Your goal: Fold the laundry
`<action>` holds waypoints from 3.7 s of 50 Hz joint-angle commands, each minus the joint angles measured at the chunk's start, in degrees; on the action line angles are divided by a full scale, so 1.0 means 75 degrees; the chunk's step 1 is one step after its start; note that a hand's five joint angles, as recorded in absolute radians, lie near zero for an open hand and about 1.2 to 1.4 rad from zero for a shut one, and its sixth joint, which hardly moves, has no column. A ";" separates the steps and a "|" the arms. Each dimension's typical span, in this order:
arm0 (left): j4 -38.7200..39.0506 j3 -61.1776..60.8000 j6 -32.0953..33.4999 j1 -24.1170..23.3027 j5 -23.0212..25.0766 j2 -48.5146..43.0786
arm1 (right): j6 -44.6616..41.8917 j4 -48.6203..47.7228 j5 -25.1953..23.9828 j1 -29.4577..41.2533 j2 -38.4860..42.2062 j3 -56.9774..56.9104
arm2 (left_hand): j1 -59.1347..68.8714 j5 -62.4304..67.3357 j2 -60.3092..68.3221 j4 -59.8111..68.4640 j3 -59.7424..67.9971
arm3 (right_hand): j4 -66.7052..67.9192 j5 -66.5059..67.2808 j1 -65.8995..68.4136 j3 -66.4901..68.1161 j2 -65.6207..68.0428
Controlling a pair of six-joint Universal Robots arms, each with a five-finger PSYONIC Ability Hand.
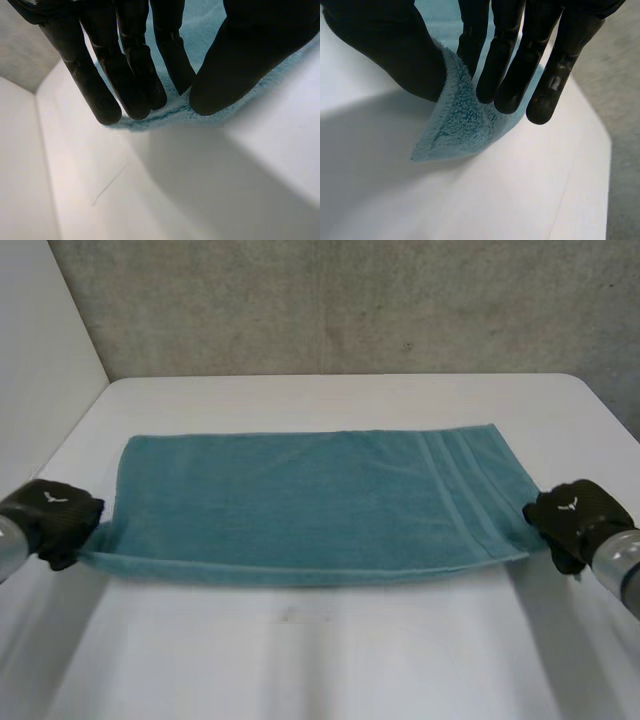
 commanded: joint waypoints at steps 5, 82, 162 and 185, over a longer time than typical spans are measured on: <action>-0.0898 -0.1133 0.0212 0.0263 0.0155 0.2305 | -0.2259 0.3283 -0.0035 -0.0384 -0.1299 -0.0142 | 0.2000 0.1912 0.1515 0.1564 0.1579 | 0.1558 0.1740 0.3186 0.1599 0.1661; 0.4153 0.0871 -0.3968 -0.1975 -0.0325 -0.0895 | 0.2569 0.0994 0.0364 0.0086 0.1314 -0.3613 | -0.7238 -0.7326 -0.7722 -0.7674 -0.7659 | -0.7775 -0.7594 -0.6147 -0.7734 -0.7673; 0.4633 -0.0384 -0.5623 -0.2140 -0.0876 -0.0766 | 0.0635 -0.1274 0.0916 0.2469 0.3048 -0.5671 | -0.7170 -0.7258 -0.7655 -0.7606 -0.7591 | 0.1558 0.1740 0.3186 0.1599 0.1661; 0.4575 -0.0384 -0.5623 -0.2303 -0.0876 -0.0754 | 0.1264 -0.1252 0.1181 0.5255 0.4156 -0.5828 | -0.7170 -0.7258 -0.7655 -0.7607 -0.7591 | -0.7775 -0.7594 -0.6147 -0.7734 -0.7673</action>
